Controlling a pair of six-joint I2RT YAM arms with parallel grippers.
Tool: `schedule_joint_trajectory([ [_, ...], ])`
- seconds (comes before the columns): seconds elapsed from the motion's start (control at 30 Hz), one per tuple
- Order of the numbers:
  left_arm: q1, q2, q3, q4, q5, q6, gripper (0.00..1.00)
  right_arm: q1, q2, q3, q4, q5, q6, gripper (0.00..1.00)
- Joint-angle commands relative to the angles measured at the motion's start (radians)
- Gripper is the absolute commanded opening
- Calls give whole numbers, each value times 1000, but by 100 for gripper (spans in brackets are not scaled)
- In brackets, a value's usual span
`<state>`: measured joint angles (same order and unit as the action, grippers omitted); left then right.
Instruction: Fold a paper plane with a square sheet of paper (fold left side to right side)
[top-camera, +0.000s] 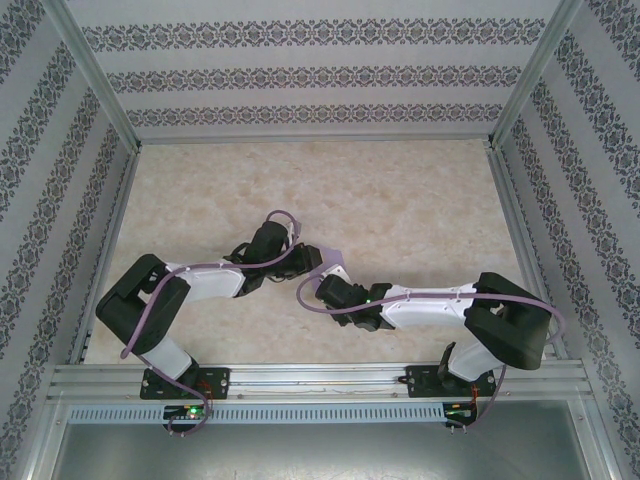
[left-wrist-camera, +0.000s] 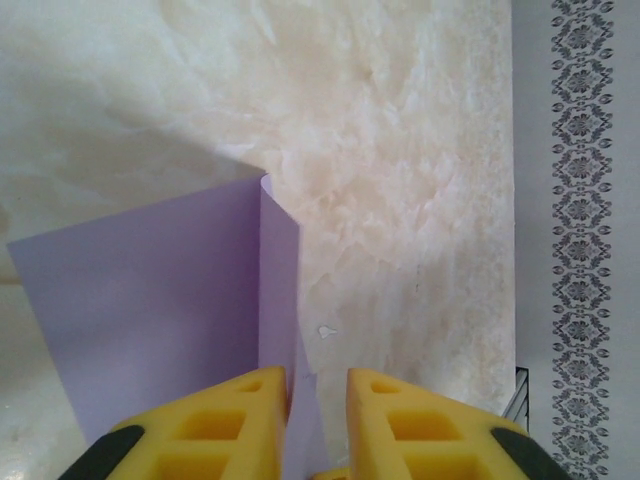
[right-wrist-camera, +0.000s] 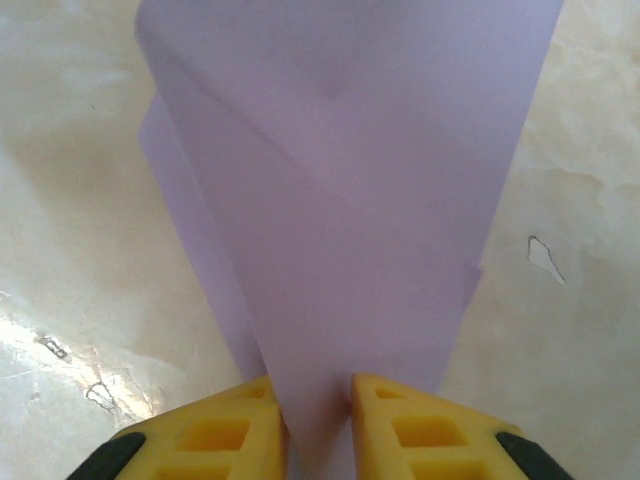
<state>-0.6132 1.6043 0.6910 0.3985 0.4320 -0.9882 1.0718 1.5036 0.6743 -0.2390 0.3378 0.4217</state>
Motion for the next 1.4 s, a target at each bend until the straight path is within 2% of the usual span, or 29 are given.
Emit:
schedule_joint_trajectory([
  [0.0, 13, -42, -9, -46, -31, 20, 25, 12, 13, 19, -6, 23, 13, 18],
  [0.17, 52, -113, -64, -64, -31, 28, 27, 10, 3, 18, -6, 16, 17, 4],
  [0.3, 102, -213, -105, -139, -37, 59, 28, -6, -34, 8, 4, -24, 17, 0],
  [0.4, 131, -298, -125, -218, -38, 100, 30, -39, -72, -11, 36, -107, 16, 0],
  [0.57, 134, -389, -144, -320, -32, 160, 33, -137, -126, -64, 124, -351, 18, 0],
  [0.67, 134, -396, -180, -286, -6, 140, 33, -186, -132, -94, 172, -448, 22, 0],
  [0.83, 130, -386, -214, -253, 9, 118, 33, -218, -123, -116, 195, -484, 20, 0],
  [1.0, 116, -381, -217, -248, 16, 105, 33, -263, -119, -150, 258, -573, 43, 0],
  [1.37, 10, -246, -184, -130, -10, 51, 37, -344, -93, -210, 367, -743, 79, 0],
])
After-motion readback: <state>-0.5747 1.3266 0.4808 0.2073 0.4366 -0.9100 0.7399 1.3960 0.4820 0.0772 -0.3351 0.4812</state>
